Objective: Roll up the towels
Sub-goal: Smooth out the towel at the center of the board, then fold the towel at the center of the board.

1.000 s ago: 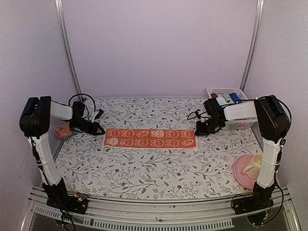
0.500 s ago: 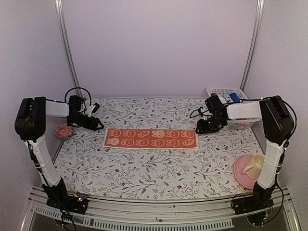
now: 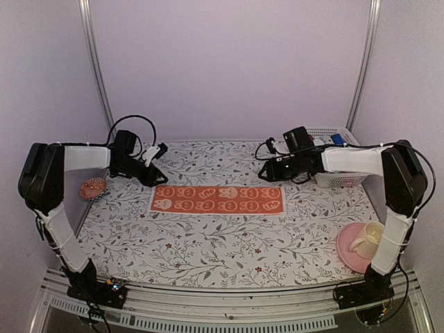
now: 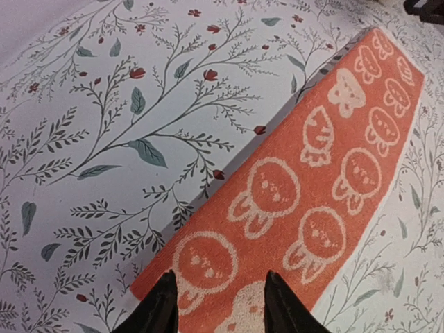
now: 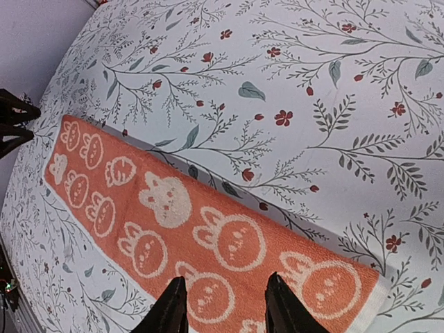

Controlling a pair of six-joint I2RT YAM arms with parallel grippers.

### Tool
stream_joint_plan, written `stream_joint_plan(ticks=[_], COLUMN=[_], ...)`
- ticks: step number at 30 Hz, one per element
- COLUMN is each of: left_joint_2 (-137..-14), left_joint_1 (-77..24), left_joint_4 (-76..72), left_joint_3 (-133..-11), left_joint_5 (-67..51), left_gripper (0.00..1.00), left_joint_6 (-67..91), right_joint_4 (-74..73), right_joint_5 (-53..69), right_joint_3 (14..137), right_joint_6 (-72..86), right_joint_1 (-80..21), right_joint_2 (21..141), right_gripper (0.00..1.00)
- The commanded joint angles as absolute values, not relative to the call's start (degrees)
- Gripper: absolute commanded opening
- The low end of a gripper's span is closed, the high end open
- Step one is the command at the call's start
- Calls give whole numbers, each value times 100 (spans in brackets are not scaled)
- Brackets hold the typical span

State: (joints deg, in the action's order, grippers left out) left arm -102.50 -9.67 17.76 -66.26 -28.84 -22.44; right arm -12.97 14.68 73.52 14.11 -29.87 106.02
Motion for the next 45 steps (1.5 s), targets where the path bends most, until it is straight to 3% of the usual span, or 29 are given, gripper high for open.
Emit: stream_joint_plan(ticks=[1, 11, 17, 24, 29, 45], left_joint_2=[-10750, -11212, -11081, -10602, -10192, -8445], left_joint_1=[-1101, -1192, -1192, -1191, -1184, -387], left_joint_4=[1593, 1524, 1596, 1856, 2079, 1981], left_joint_3=[-6603, -6598, -6463, -6605, -6539, -4924], left_joint_5=[-2347, -1374, -1462, -1980, -2201, -2895], left_gripper=[43, 44, 48, 73, 97, 97], left_joint_6=[-2274, -2283, -2353, -2357, -2432, -2761], right_joint_4=[-538, -536, -833, -1120, -1166, -736], right_joint_5=[1872, 1295, 1243, 812, 556, 579], right_joint_3=[7547, 7724, 7574, 6618, 5783, 5329], right_joint_6=[2036, 2525, 2275, 2115, 2250, 2778], right_joint_1=[-2934, -2828, -2840, -2856, -2856, -2973], right_joint_2=[11382, 12160, 11686, 10236, 9780, 10505], right_gripper=[39, 39, 49, 58, 59, 56])
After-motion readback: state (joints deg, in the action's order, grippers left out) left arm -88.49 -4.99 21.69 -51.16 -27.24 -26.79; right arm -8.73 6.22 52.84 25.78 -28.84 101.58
